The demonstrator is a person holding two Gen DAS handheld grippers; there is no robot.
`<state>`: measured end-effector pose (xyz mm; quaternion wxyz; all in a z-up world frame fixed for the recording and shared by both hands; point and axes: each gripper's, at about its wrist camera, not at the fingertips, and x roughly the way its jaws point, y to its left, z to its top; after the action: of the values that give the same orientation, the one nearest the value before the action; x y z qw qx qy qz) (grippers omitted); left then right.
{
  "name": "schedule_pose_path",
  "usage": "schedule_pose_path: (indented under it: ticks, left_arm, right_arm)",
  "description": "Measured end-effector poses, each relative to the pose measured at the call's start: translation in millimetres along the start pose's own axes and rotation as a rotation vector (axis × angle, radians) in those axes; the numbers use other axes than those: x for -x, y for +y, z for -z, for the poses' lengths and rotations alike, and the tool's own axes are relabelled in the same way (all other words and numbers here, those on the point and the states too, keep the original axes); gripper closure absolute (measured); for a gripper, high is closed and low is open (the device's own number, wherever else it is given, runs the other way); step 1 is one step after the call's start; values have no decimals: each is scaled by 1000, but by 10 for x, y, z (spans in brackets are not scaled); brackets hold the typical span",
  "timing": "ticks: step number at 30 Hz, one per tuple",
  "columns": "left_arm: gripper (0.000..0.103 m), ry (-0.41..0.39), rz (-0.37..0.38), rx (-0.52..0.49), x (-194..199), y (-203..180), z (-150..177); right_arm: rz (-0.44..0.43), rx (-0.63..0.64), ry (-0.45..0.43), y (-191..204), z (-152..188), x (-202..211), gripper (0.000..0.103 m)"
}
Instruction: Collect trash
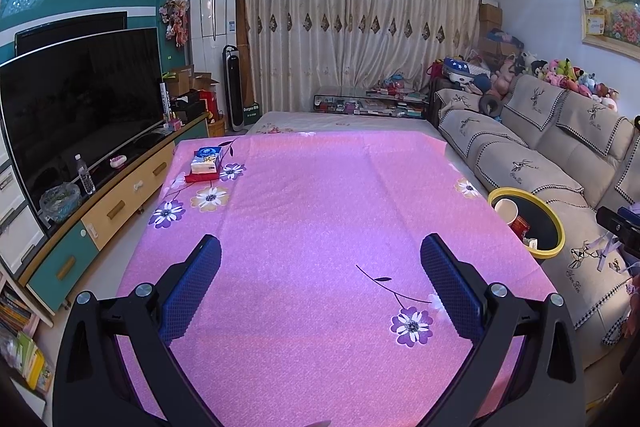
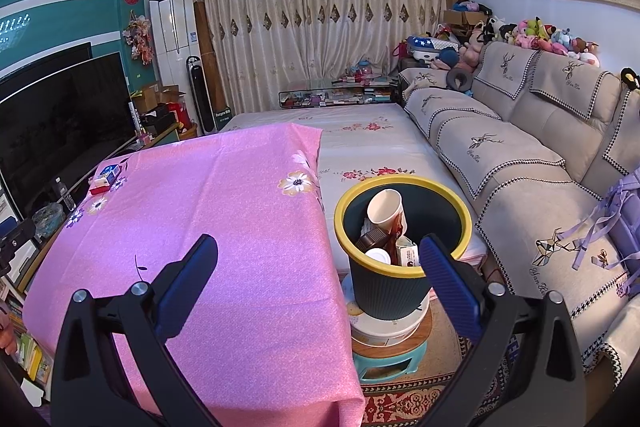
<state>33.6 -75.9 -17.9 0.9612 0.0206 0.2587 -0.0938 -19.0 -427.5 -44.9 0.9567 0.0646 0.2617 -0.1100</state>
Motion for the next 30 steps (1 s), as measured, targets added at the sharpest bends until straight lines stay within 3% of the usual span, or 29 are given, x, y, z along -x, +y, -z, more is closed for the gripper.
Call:
schedule_pose_path:
  ticks: [30]
  left_arm:
    - [5, 13, -1, -7, -66, 17, 14]
  right_arm:
    - [-4, -2, 13, -8, 74, -63, 7]
